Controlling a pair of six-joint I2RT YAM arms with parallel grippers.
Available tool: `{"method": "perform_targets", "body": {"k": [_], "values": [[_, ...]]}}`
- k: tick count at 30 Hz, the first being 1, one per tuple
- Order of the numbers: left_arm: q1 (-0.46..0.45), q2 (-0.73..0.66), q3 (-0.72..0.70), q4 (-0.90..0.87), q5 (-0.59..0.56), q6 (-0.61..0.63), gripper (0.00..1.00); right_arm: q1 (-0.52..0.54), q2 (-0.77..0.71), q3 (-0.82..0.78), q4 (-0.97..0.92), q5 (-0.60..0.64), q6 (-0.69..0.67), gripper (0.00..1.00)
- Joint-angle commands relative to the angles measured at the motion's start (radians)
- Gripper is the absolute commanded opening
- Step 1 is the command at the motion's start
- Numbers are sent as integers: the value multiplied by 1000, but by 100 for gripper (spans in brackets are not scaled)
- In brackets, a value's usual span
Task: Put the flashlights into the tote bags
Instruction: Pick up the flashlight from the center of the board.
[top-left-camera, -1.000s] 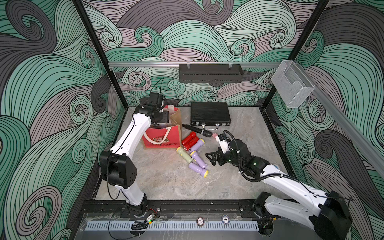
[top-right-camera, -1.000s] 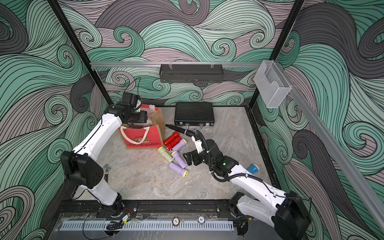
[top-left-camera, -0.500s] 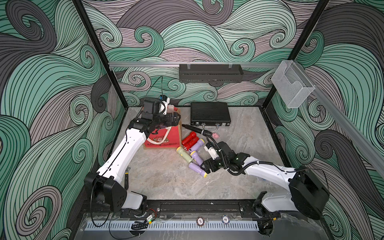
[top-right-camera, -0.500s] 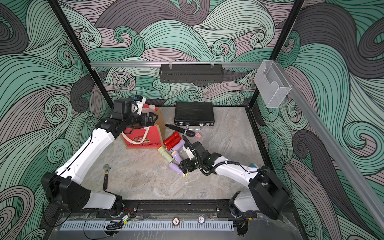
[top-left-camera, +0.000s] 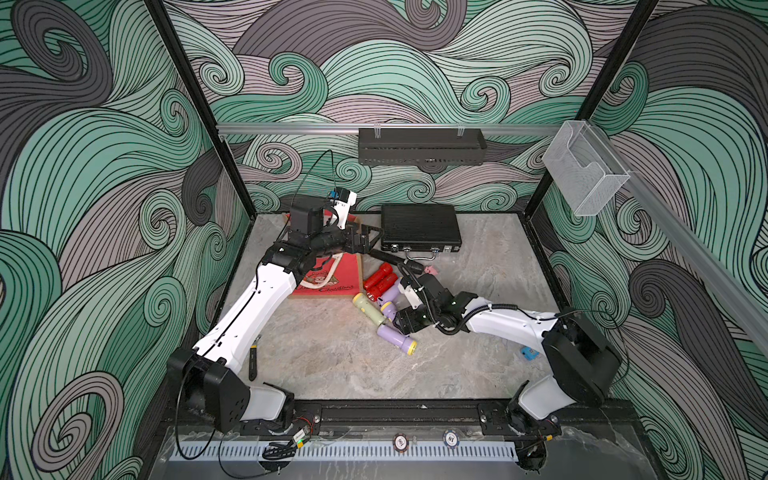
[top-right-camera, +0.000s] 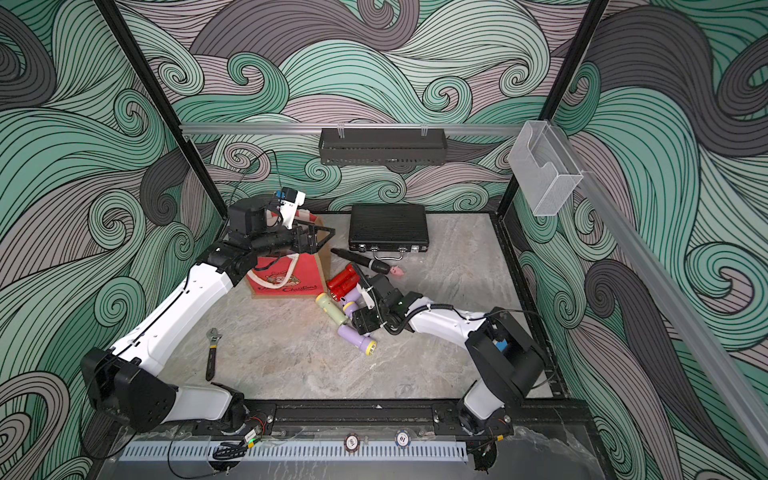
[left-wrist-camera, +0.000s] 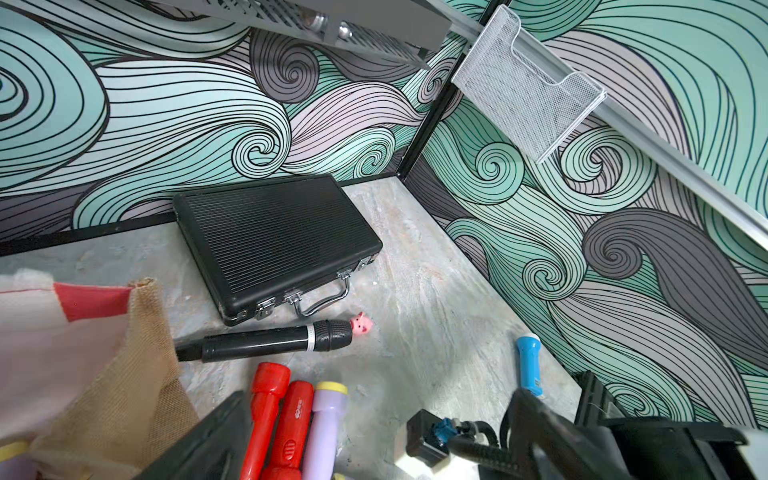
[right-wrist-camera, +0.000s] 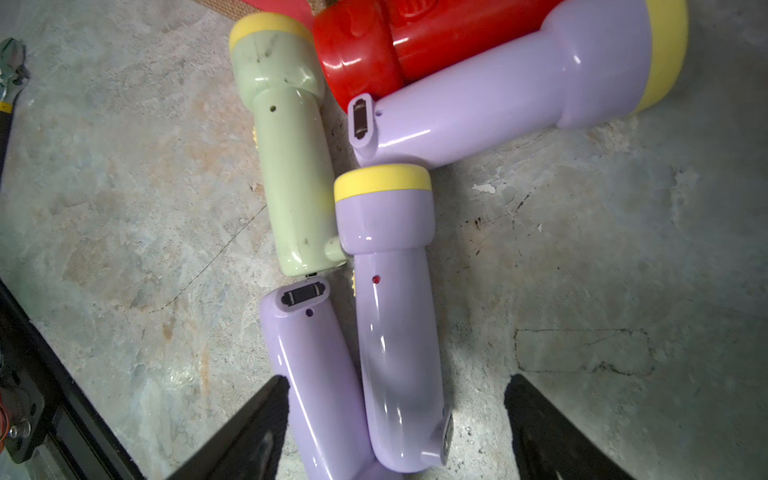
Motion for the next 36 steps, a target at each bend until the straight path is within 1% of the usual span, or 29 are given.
{"method": "perform_targets", "body": {"k": [1,3,7,11,26,28,31,34,36], "values": [[-4,-35,-14,29,25,-19,98,5,32,28,-30,29,-3,75],[-5,-41,-20,31,24,-22,98,10,56,45,-46,32,-12,72],[-5,-53,-29,39,27,-29,98,27,105,71,-75,48,-32,70],[-5,-54,-27,48,33,-35,98,35,136,68,-73,66,-32,67],[-4,-57,-15,51,34,-44,98,39,157,35,-48,120,-32,33],[-5,-61,-16,50,34,-46,98,39,143,26,-43,134,-41,27],[-5,-67,-16,51,33,-48,98,38,101,2,-17,152,-54,21],[-5,-76,-18,52,36,-43,98,37,-1,-58,60,149,-64,17],[-5,-81,-23,58,42,-45,98,35,-100,-112,143,143,-64,14]]}}
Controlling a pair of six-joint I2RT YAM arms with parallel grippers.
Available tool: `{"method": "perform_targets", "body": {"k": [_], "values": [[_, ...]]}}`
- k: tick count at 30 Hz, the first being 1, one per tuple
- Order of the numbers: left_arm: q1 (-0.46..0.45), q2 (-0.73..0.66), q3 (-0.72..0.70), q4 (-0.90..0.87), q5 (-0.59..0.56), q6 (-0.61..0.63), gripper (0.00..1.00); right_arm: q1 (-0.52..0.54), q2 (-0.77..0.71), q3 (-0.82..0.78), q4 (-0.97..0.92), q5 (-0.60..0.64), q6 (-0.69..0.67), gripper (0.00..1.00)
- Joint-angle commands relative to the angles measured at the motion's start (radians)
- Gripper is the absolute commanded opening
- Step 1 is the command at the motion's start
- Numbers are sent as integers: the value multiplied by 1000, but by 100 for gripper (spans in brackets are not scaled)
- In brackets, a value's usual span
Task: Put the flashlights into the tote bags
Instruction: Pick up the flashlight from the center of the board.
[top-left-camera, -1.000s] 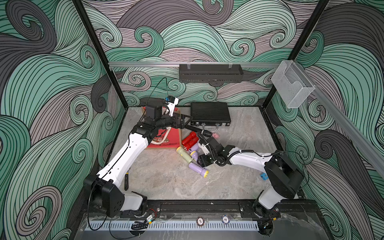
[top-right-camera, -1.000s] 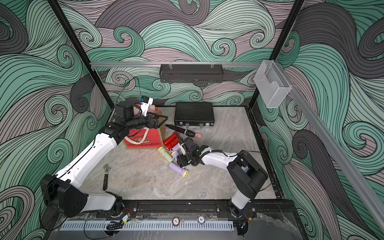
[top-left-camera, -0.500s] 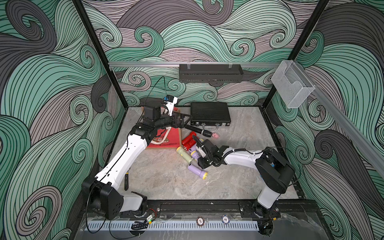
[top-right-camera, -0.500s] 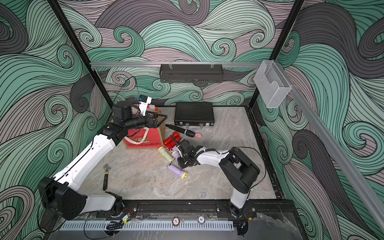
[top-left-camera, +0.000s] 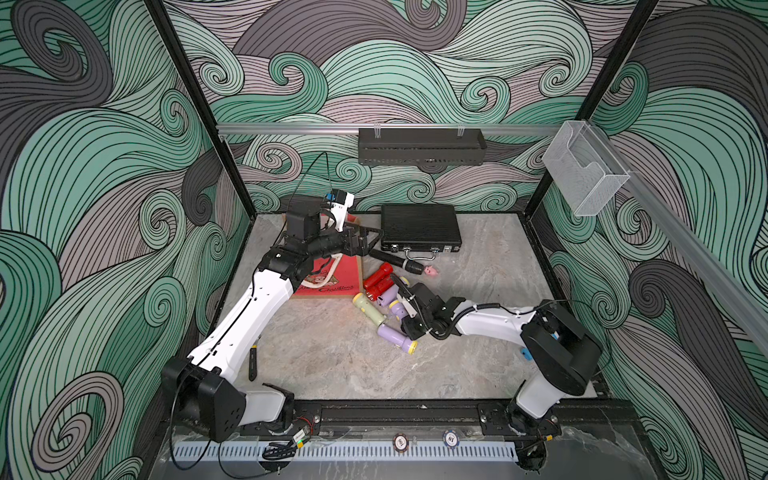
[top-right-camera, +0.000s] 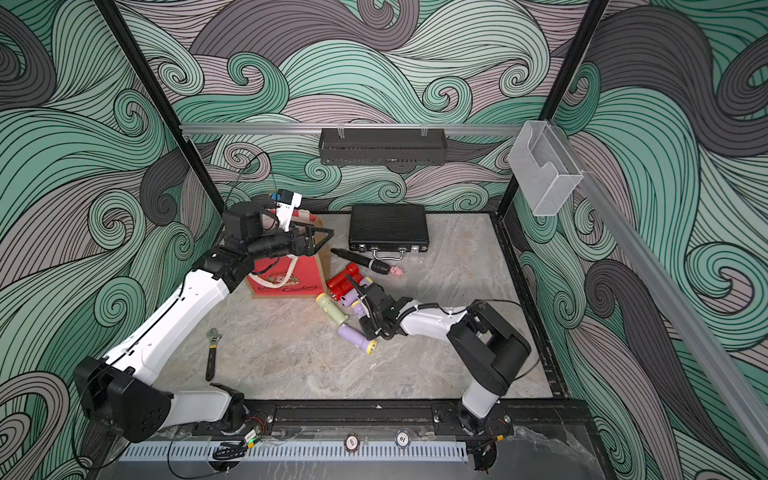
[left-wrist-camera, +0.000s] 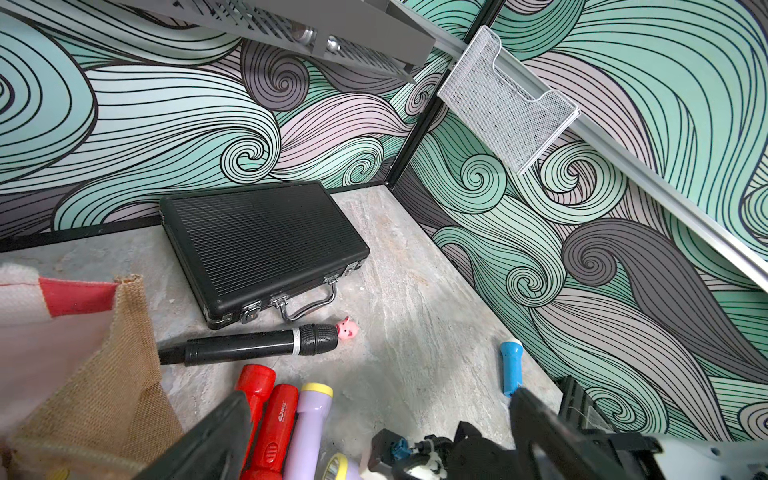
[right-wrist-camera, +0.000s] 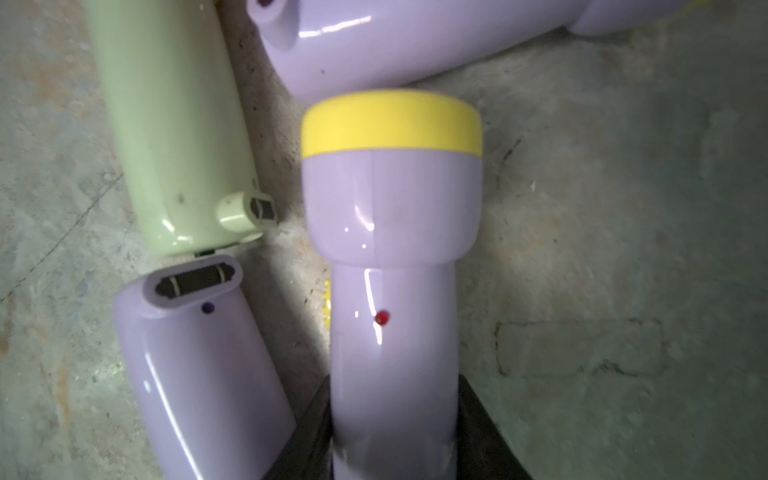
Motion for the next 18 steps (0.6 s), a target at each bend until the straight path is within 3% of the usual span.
{"method": "perform_targets", "body": {"k": [1,9,18], "values": [[-3,-29,8,24,32,-8,98,-6,-157,-60,142,19,-16,13],[-11,-32,-42,166,206,-85,98,-46,-480,-128,305,-19,-21,10],[-110,0,-37,248,346,-107,98,-92,-632,-96,495,-72,14,9]]}}
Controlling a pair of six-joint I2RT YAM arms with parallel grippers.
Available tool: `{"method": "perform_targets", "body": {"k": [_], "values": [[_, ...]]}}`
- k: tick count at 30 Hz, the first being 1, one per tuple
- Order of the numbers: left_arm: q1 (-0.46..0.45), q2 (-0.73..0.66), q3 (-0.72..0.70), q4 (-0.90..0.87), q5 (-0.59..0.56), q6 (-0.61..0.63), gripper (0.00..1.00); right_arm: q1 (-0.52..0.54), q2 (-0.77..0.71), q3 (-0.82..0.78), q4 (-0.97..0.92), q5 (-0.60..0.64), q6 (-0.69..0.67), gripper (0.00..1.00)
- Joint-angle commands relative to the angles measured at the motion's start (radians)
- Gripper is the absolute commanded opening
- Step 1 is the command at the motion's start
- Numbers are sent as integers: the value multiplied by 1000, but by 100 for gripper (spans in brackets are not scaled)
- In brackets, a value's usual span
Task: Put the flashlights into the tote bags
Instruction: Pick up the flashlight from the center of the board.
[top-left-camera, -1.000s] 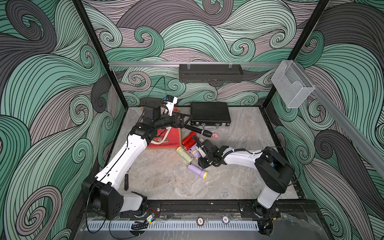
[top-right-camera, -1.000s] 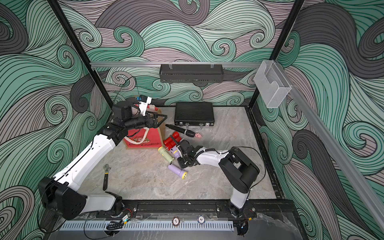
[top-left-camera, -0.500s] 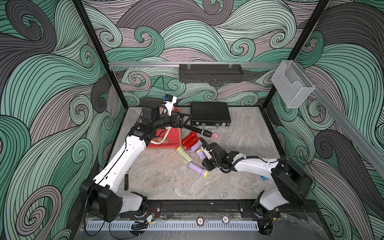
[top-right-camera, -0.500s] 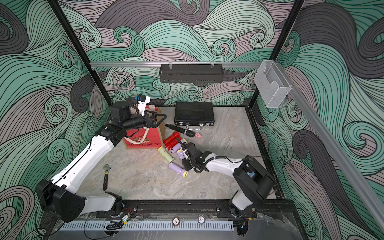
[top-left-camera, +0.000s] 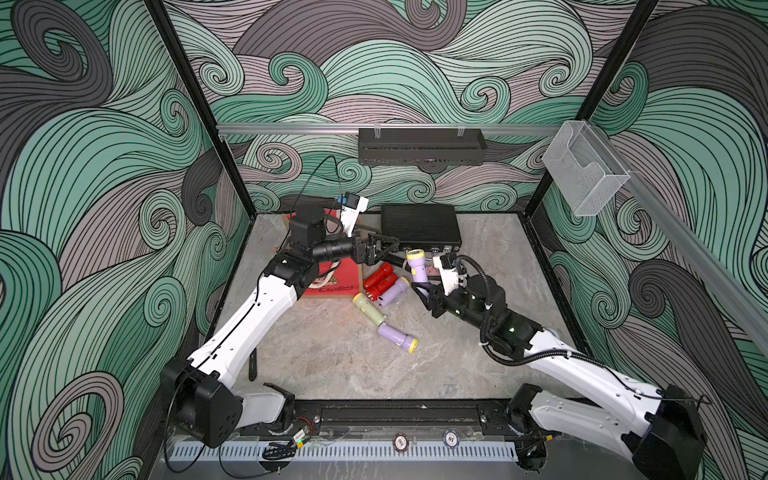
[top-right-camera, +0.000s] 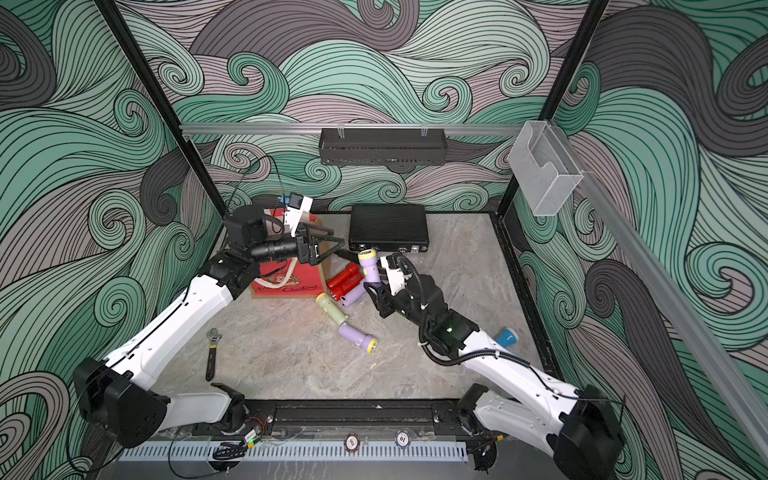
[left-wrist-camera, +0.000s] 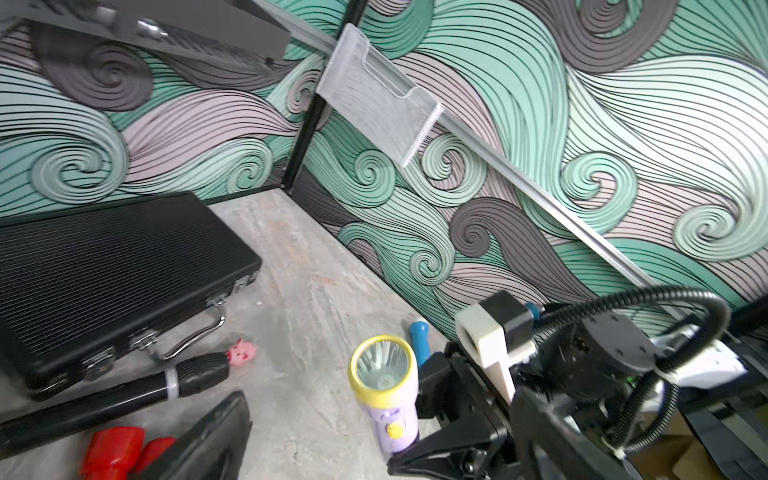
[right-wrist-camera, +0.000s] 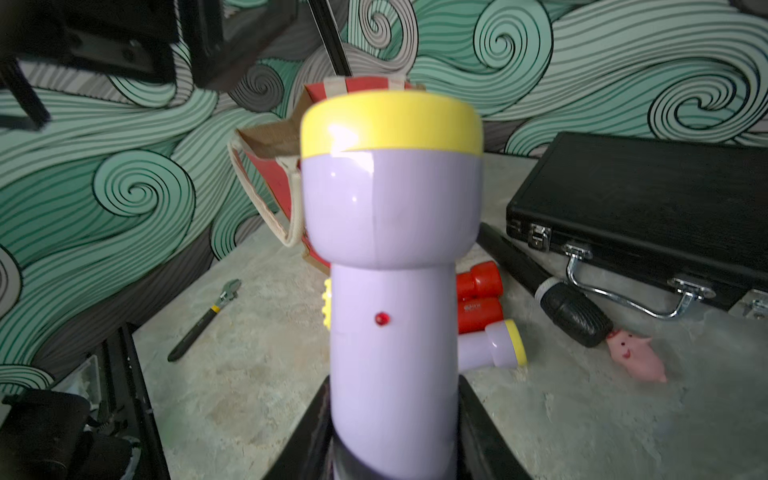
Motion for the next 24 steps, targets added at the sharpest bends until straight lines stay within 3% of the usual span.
{"method": "perform_targets", "body": {"k": [1,8,15,24], "values": [[-38,18,18,64,90,-19,99,-10,-35,36,151,-33,26,9],[-113,47,38,105,129,-43,99,-15,-25,93,187,-74,41,8],[-164,100,36,207,92,-98,97,-14,-17,84,222,-116,61,8],[-195,160,69,241,77,-112,65,-13,-14,72,227,-122,67,8]]}}
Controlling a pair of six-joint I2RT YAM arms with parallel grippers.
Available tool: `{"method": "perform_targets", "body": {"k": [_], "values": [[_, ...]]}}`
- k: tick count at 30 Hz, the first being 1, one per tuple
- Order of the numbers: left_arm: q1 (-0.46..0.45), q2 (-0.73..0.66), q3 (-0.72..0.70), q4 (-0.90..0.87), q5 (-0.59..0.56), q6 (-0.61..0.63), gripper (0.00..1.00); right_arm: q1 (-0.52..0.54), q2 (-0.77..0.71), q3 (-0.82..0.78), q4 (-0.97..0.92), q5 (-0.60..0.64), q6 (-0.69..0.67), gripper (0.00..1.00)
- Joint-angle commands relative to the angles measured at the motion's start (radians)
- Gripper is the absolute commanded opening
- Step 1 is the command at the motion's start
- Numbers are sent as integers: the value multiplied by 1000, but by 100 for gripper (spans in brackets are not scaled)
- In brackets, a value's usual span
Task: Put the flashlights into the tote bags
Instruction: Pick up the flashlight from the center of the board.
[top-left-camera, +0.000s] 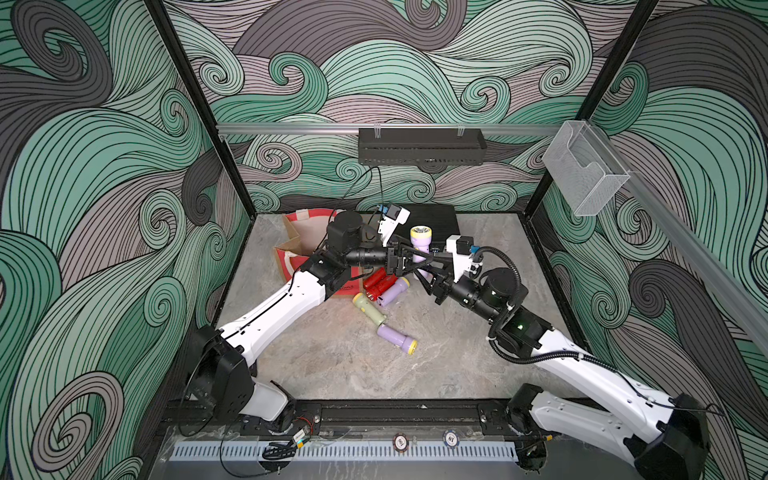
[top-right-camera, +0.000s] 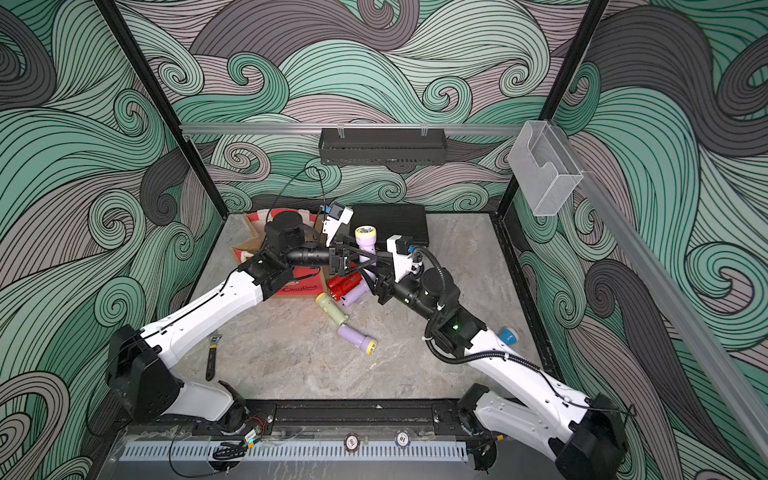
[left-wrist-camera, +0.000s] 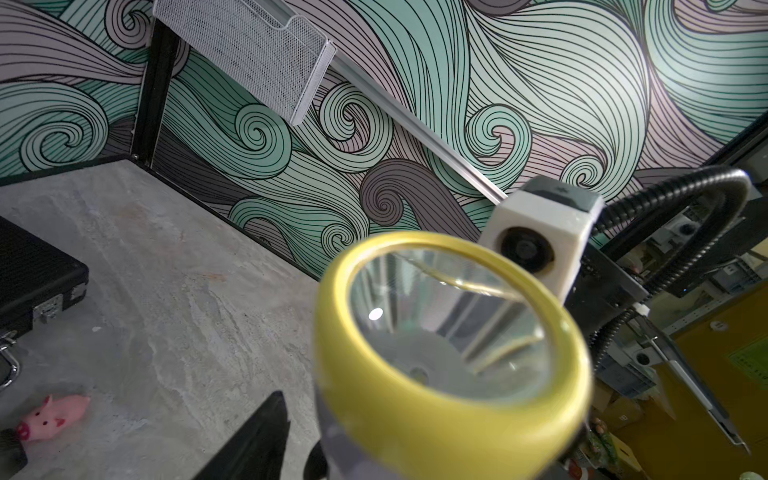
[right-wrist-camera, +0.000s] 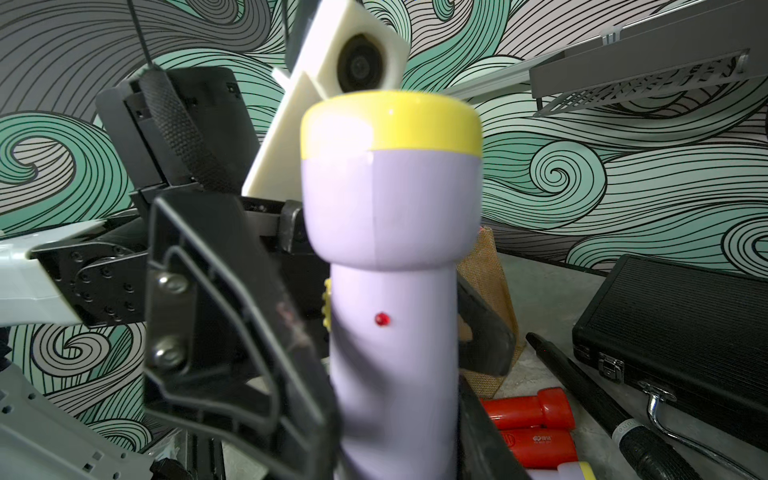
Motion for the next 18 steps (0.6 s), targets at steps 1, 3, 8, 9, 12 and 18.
{"method": "perform_targets", "body": {"k": [1,3,8,9,12,18], "values": [[-11,10,48,39,-3,-5,61,-2,-6,-2,52,-9,9,8],[-15,16,54,38,-2,-5,57,-2,-3,-3,52,-11,9,8],[-23,27,63,27,-5,-1,40,-2,4,-5,49,-9,5,8],[-25,30,64,27,-4,1,36,-2,5,-5,47,-9,4,8],[-26,29,68,12,-5,9,27,-1,3,-6,46,-5,0,9],[-26,20,72,-24,-18,37,13,-2,7,-7,30,0,-8,17]]}}
